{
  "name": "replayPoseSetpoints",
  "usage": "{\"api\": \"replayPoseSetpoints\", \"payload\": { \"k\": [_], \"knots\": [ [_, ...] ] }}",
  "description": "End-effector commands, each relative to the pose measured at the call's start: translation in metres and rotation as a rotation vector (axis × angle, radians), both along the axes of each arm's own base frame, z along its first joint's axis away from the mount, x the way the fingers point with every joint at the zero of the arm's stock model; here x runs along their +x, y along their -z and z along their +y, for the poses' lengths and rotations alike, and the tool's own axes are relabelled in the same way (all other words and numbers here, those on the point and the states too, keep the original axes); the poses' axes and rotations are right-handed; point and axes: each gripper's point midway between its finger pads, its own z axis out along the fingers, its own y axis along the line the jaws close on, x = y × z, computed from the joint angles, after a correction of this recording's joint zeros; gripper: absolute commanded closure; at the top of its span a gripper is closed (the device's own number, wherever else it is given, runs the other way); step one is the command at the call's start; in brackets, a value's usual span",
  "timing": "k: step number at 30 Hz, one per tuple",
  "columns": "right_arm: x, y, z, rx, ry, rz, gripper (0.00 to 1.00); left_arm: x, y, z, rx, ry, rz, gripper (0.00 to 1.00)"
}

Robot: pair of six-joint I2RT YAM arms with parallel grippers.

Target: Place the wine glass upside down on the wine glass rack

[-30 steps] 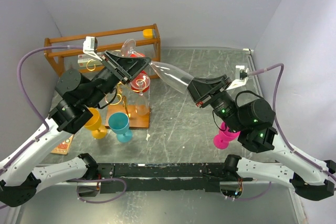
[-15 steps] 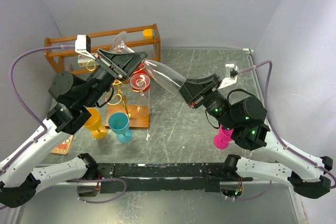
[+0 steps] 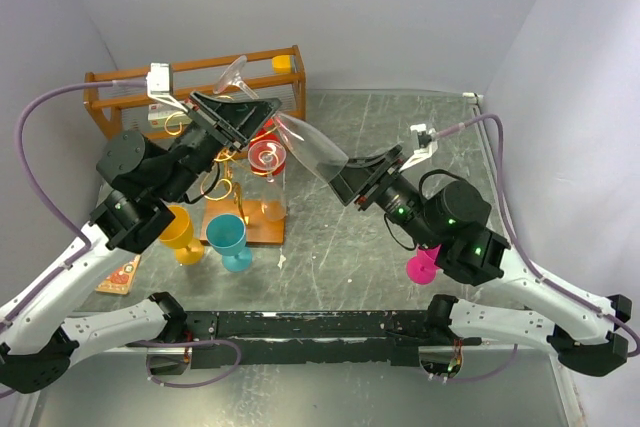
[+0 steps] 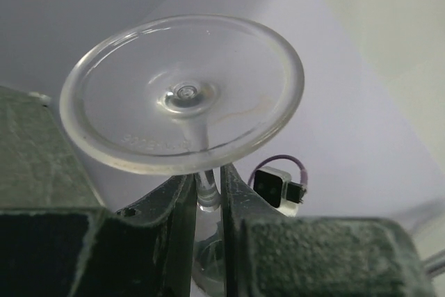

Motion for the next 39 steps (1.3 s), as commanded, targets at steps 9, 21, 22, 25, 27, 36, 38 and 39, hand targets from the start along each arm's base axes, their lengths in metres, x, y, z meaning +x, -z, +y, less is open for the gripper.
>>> {"api": "replayPoseSetpoints", "payload": {
  "k": [9, 21, 22, 25, 27, 36, 38, 39],
  "knots": [
    [-0.002, 0.028, -0.035, -0.166, 0.09, 0.047, 0.42, 0.001, -0.033, 0.048, 0.266, -0.287, -0.257, 0.93],
    [-0.012, -0.035, -0.025, -0.072, 0.01, 0.024, 0.4, -0.004, -0.035, 0.052, 0.568, -0.312, -0.426, 0.93],
    [-0.014, -0.042, -0.021, -0.06, -0.005, 0.019, 0.39, -0.005, -0.034, 0.051, 0.585, -0.308, -0.438, 0.93],
    [-0.018, -0.066, -0.007, -0.02, -0.061, 0.004, 0.39, -0.004, -0.031, 0.05, 0.639, -0.304, -0.469, 0.93],
    [-0.015, -0.076, 0.003, 0.001, -0.076, 0.019, 0.37, 0.002, -0.03, 0.057, 0.676, -0.353, -0.468, 0.93],
    [-0.003, -0.121, 0.027, 0.171, -0.098, 0.156, 0.35, 0.023, -0.04, 0.089, 0.826, -0.591, -0.545, 0.93],
    [-0.001, -0.127, 0.034, 0.204, -0.112, 0.18, 0.35, 0.02, -0.041, 0.088, 0.843, -0.596, -0.605, 0.93],
    [0.0, -0.128, 0.038, 0.214, -0.119, 0.192, 0.35, 0.018, -0.042, 0.088, 0.849, -0.6, -0.637, 0.93]
  ]
}}
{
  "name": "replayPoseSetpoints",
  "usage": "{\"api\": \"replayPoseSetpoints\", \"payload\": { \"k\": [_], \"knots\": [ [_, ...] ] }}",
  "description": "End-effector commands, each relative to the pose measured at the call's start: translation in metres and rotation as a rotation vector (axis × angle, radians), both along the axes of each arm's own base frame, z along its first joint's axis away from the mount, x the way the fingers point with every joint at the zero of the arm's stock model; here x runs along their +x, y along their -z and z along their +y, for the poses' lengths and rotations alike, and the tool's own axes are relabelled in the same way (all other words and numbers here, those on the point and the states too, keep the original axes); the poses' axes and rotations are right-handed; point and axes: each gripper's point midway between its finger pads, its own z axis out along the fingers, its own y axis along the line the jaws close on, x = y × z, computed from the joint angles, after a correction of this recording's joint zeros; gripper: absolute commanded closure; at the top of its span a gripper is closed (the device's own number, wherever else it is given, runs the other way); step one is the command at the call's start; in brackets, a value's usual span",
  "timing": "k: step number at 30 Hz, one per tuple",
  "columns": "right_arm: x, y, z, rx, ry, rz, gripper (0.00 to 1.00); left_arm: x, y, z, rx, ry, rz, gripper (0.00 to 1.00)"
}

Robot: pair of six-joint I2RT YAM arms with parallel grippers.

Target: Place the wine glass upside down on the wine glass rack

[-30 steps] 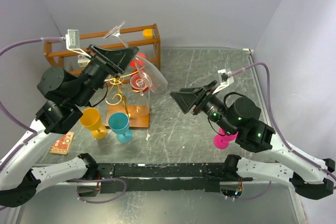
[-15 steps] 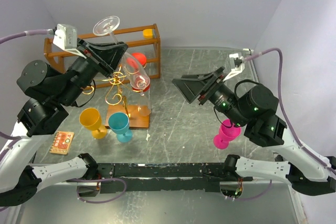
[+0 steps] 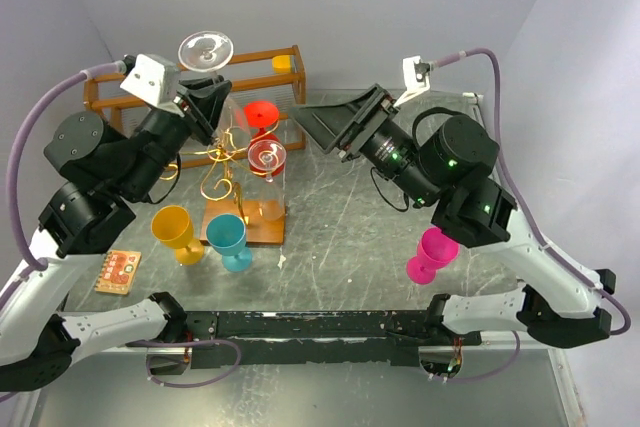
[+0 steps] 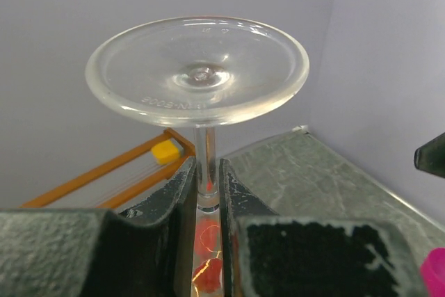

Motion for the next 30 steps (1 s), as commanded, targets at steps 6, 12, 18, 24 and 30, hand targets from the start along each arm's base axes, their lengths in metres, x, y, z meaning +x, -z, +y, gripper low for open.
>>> {"api": "replayPoseSetpoints", "payload": {
  "k": [6, 12, 18, 24, 30],
  "knots": [
    [-0.009, -0.044, 0.038, 0.166, -0.156, 0.038, 0.36, -0.018, -0.032, 0.012, 0.131, -0.009, -0.284, 0.93],
    [-0.013, -0.055, 0.07, 0.184, -0.258, 0.028, 0.37, -0.015, -0.027, 0.012, 0.203, -0.023, -0.306, 0.93],
    [-0.006, -0.055, 0.084, 0.204, -0.278, 0.054, 0.39, -0.011, -0.018, 0.012, 0.252, -0.043, -0.31, 0.93],
    [0.015, -0.04, 0.081, 0.218, -0.187, 0.162, 0.46, -0.009, -0.011, 0.012, 0.293, -0.052, -0.327, 0.93],
    [0.03, -0.022, 0.085, 0.225, -0.137, 0.27, 0.52, -0.009, -0.007, 0.011, 0.316, -0.047, -0.34, 0.93]
  ]
}}
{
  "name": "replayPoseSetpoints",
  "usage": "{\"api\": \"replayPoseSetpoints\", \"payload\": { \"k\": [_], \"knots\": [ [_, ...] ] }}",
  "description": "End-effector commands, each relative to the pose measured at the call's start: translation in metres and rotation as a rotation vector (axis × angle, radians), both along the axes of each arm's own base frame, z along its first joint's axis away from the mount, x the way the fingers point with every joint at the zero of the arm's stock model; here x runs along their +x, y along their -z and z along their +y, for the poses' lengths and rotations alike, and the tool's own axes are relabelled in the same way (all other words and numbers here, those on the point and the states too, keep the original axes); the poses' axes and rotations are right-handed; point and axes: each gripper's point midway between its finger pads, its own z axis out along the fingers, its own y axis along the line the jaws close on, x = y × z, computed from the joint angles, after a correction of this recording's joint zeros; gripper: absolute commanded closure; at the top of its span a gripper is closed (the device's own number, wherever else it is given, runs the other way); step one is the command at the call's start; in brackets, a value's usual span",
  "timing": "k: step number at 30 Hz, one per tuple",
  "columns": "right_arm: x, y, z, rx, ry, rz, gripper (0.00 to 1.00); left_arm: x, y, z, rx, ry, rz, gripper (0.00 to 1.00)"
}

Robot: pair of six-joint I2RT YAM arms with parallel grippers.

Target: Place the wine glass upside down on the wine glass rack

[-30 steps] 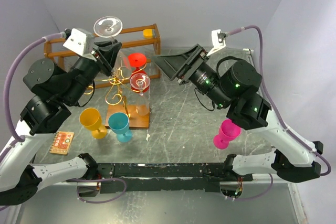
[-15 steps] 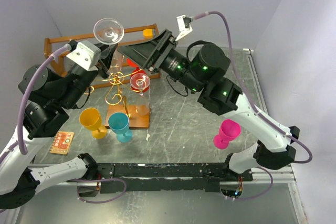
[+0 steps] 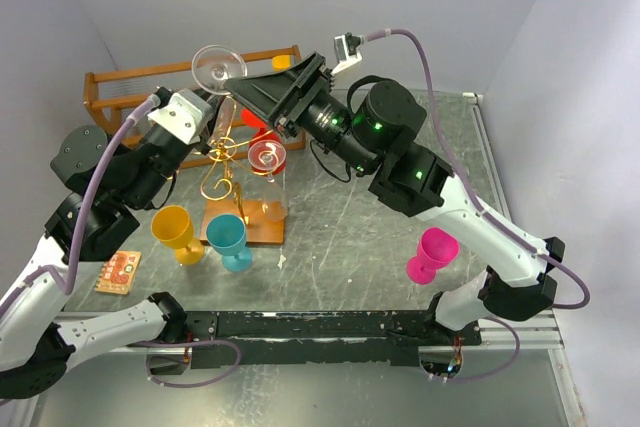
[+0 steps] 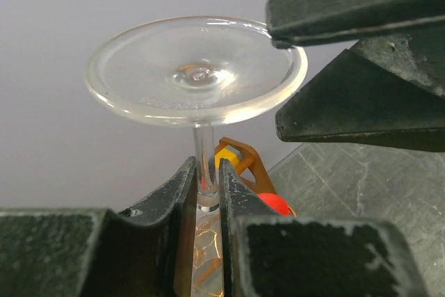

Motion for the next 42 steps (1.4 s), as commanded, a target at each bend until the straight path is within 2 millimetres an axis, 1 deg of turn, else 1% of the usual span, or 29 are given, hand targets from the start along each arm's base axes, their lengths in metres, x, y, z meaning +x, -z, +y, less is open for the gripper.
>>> {"api": "replayPoseSetpoints", "payload": {
  "k": [1, 3, 5, 8, 13, 15, 17, 18, 19, 22, 23, 25, 27, 30, 35, 37, 42],
  "knots": [
    [0.013, 0.007, -0.004, 0.019, 0.046, 0.093, 0.53, -0.009, -0.014, 0.003, -0.01, 0.018, -0.078, 0.93],
    [0.015, 0.007, -0.005, 0.032, 0.05, 0.098, 0.56, -0.009, -0.012, 0.002, -0.002, 0.022, -0.077, 0.93],
    [0.015, 0.005, -0.007, 0.048, 0.05, 0.094, 0.62, -0.009, -0.009, 0.0, 0.009, 0.03, -0.074, 0.93],
    [0.017, 0.006, -0.006, 0.046, 0.051, 0.099, 0.7, -0.011, -0.007, -0.001, 0.015, 0.039, -0.077, 0.93],
    [0.016, 0.013, 0.003, 0.05, 0.008, 0.122, 0.74, -0.014, -0.008, -0.004, 0.015, 0.064, -0.096, 0.93],
    [0.017, 0.016, 0.007, 0.051, -0.009, 0.13, 0.82, -0.014, -0.006, -0.006, 0.023, 0.073, -0.089, 0.93],
    [0.017, 0.017, 0.008, 0.054, -0.022, 0.134, 0.93, -0.014, -0.004, -0.005, 0.02, 0.068, -0.075, 0.93],
    [0.018, 0.017, 0.008, 0.055, -0.026, 0.13, 0.98, -0.013, -0.003, -0.004, 0.011, 0.061, -0.065, 0.9],
    [0.019, 0.018, 0.008, 0.056, -0.026, 0.129, 1.0, -0.013, -0.003, -0.001, -0.005, 0.055, -0.055, 0.83],
    [0.02, 0.017, 0.008, 0.069, -0.037, 0.118, 1.0, -0.016, -0.003, 0.009, -0.078, 0.033, -0.014, 0.59],
    [0.021, 0.016, 0.009, 0.074, -0.042, 0.114, 1.0, -0.018, -0.004, 0.012, -0.103, 0.031, 0.003, 0.52],
    [0.022, 0.014, 0.008, 0.084, -0.051, 0.104, 1.0, -0.024, -0.002, 0.016, -0.144, 0.045, 0.052, 0.44],
    [0.024, 0.013, 0.009, 0.091, -0.053, 0.094, 1.0, -0.034, 0.0, 0.023, -0.204, 0.063, 0.115, 0.39],
    [0.025, 0.012, 0.009, 0.099, -0.063, 0.08, 1.0, -0.05, 0.0, 0.029, -0.335, 0.118, 0.217, 0.36],
    [0.027, 0.014, 0.014, 0.092, -0.08, 0.073, 1.0, -0.082, -0.006, 0.025, -0.526, 0.275, 0.365, 0.35],
    [0.027, 0.016, 0.015, 0.086, -0.089, 0.069, 1.0, -0.088, -0.011, 0.028, -0.616, 0.3, 0.419, 0.36],
    [0.022, 0.016, 0.017, 0.068, -0.109, 0.046, 1.0, -0.089, -0.026, 0.04, -0.841, 0.304, 0.504, 0.34]
  ]
}}
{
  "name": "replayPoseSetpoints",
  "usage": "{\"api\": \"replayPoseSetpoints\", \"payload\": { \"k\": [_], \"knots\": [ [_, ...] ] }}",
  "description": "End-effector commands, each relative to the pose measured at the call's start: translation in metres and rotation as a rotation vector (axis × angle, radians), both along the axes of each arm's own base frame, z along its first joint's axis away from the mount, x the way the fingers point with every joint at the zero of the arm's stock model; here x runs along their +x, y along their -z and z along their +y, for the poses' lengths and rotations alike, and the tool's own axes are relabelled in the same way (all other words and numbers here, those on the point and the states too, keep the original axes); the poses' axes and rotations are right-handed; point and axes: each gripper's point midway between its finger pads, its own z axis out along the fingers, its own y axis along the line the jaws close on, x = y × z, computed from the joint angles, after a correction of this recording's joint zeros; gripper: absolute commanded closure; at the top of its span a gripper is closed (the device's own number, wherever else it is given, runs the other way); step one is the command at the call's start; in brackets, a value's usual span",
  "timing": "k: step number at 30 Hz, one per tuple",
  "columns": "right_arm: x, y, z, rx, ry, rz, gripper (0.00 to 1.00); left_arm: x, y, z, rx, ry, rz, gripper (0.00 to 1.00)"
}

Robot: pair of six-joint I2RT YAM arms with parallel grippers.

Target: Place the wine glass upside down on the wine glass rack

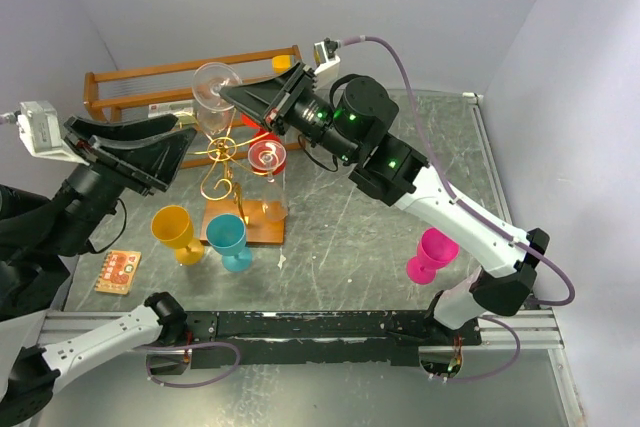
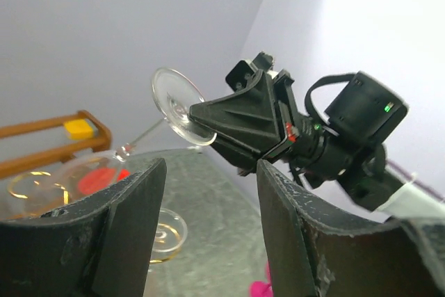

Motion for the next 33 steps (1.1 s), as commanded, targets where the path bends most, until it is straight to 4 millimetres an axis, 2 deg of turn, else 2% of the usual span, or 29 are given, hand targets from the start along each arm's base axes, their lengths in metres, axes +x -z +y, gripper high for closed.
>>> {"api": "replayPoseSetpoints", "payload": {
  "k": [1, 7, 12, 19, 24, 25, 27, 30, 31, 33],
  "knots": [
    [-0.01, -0.022, -0.004, 0.044, -0.036, -0.072, 1.0, -0.003, -0.01, 0.003, -0.219, 0.046, 0.154, 0.34],
    [-0.017, -0.019, -0.005, 0.014, -0.062, -0.11, 1.0, 0.014, -0.013, -0.005, -0.284, 0.021, 0.22, 0.34],
    [-0.025, -0.016, -0.007, -0.007, -0.086, -0.138, 1.0, 0.025, -0.015, -0.011, -0.315, 0.005, 0.226, 0.41],
    [-0.036, -0.016, -0.01, -0.014, -0.124, -0.172, 1.0, 0.033, -0.016, -0.011, -0.322, -0.023, 0.24, 0.63],
    [-0.042, -0.017, -0.011, -0.013, -0.149, -0.187, 1.0, 0.032, -0.02, -0.009, -0.33, -0.026, 0.23, 0.7],
    [-0.043, -0.016, -0.011, -0.012, -0.154, -0.187, 1.0, 0.032, -0.021, -0.01, -0.327, -0.021, 0.225, 0.74],
    [-0.044, -0.016, -0.011, -0.01, -0.16, -0.189, 1.0, 0.03, -0.025, -0.012, -0.322, -0.008, 0.212, 0.9],
    [-0.047, -0.019, -0.013, -0.006, -0.163, -0.21, 1.0, 0.027, -0.032, -0.017, -0.288, 0.015, 0.168, 0.93],
    [-0.048, -0.021, -0.014, -0.007, -0.163, -0.222, 0.98, 0.025, -0.036, -0.017, -0.284, 0.022, 0.154, 0.93],
    [-0.05, -0.024, -0.018, -0.008, -0.157, -0.241, 0.85, 0.023, -0.043, -0.015, -0.276, 0.025, 0.124, 0.93]
  ]
}}
